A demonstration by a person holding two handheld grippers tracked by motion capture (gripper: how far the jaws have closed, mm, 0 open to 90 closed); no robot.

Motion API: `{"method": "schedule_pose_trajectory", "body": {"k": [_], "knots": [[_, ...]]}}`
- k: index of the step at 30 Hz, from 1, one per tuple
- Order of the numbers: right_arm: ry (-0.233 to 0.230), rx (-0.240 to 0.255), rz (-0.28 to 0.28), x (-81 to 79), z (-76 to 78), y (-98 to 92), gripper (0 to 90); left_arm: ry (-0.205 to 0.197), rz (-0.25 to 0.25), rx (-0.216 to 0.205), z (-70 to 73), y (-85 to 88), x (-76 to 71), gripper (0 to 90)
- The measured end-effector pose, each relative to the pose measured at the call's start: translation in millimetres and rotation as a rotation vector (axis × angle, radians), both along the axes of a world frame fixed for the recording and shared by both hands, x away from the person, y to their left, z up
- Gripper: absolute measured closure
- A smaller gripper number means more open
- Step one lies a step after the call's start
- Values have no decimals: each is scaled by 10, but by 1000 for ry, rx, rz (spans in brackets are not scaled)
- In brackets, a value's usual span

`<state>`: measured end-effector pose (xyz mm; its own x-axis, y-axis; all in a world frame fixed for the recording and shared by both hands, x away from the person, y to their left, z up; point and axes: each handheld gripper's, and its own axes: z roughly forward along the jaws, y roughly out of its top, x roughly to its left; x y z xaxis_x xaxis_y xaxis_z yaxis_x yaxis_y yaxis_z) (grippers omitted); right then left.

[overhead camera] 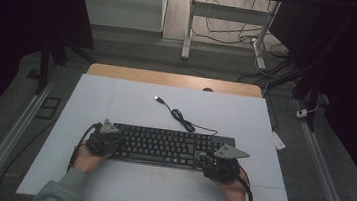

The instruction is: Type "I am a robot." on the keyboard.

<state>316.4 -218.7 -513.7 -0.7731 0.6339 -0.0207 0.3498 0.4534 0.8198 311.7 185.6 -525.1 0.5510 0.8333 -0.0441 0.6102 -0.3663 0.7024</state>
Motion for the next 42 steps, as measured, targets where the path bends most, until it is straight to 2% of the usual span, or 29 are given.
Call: {"method": "schedule_pose_trajectory", "body": {"k": [15,17,22,24,27,31,36,42], "knots": [[2,-9,0,1,-3,4,439,0,5,20,-23,-32,9,890],[0,-10,0,-1,-2,5,440,-7,-2,11,-9,-24,1,890],[-2,-4,-2,3,-1,-2,439,-49,-11,-56,78,17,-44,878],[-2,-5,-3,3,0,-4,438,-63,-20,-78,103,29,-55,817],[-5,-4,-3,2,0,-5,438,-80,-15,-87,119,26,-68,630],[-5,-7,-5,5,-1,-10,438,-69,-25,-101,124,24,-68,461],[-2,-12,-6,8,-1,-15,437,-65,-34,-108,141,10,-76,371],[-4,-14,-8,7,-2,-19,437,-55,-57,-107,144,-19,-81,330]]}}
